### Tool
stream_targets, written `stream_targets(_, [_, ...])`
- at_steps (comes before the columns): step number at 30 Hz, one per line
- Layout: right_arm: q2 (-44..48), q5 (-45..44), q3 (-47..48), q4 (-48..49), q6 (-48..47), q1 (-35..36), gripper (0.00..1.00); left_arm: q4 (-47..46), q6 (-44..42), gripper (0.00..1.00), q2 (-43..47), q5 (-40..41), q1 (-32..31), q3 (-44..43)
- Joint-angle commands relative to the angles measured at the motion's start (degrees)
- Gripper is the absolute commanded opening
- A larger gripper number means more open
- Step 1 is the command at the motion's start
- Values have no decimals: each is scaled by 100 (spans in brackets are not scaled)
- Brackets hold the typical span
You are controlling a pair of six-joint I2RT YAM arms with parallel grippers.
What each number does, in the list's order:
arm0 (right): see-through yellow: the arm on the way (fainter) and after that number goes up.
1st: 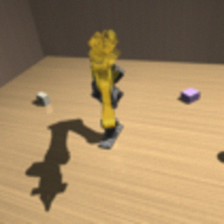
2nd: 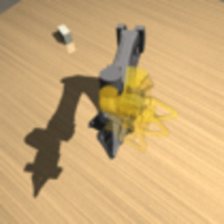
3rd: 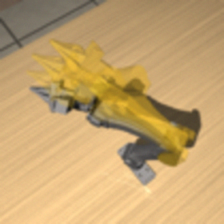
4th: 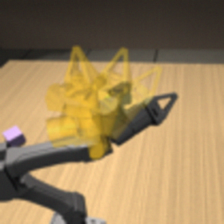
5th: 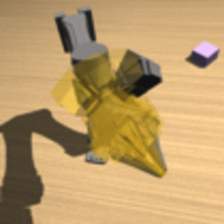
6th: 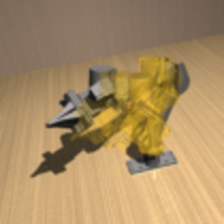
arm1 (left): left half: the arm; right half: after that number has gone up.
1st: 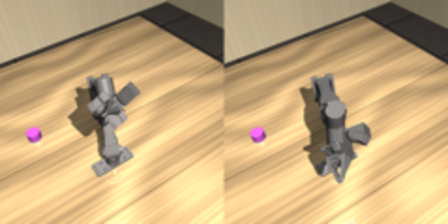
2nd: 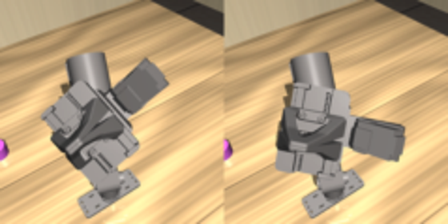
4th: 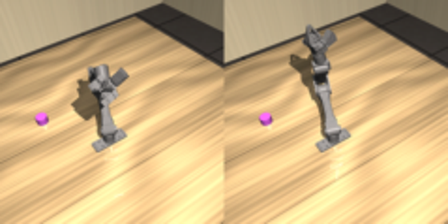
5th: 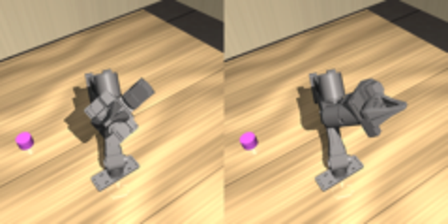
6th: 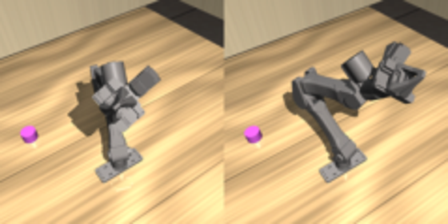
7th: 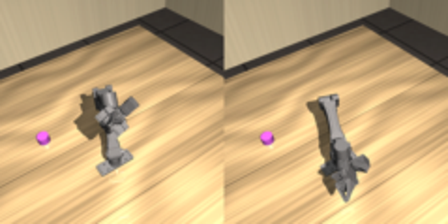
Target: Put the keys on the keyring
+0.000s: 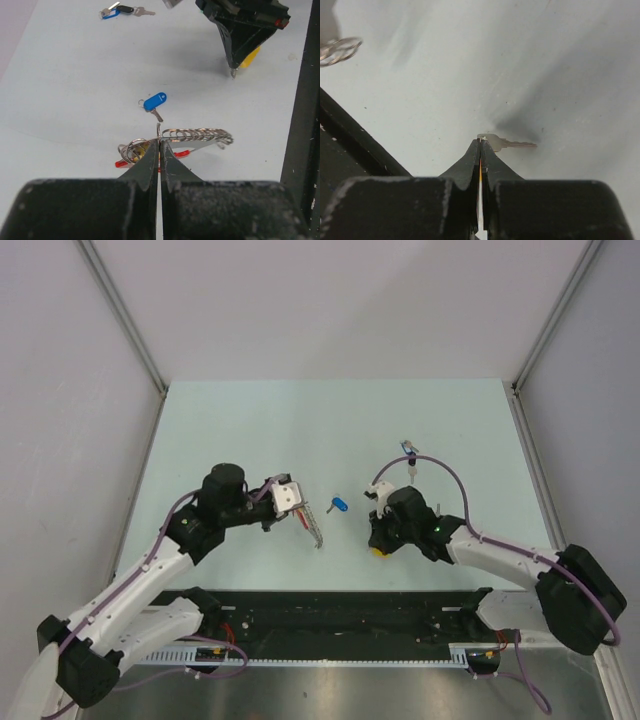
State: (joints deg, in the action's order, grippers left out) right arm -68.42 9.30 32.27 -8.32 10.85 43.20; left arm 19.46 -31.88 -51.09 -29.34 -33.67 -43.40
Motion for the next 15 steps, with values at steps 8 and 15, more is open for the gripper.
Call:
stream_targets(8, [-865,-359,-397,3053,-399,171,0,-514,156,0,477,728,27,200])
stream_targets(15, [-1462,-499,-731,4819,-830,338,0,-549,199,0,521,860,62,200])
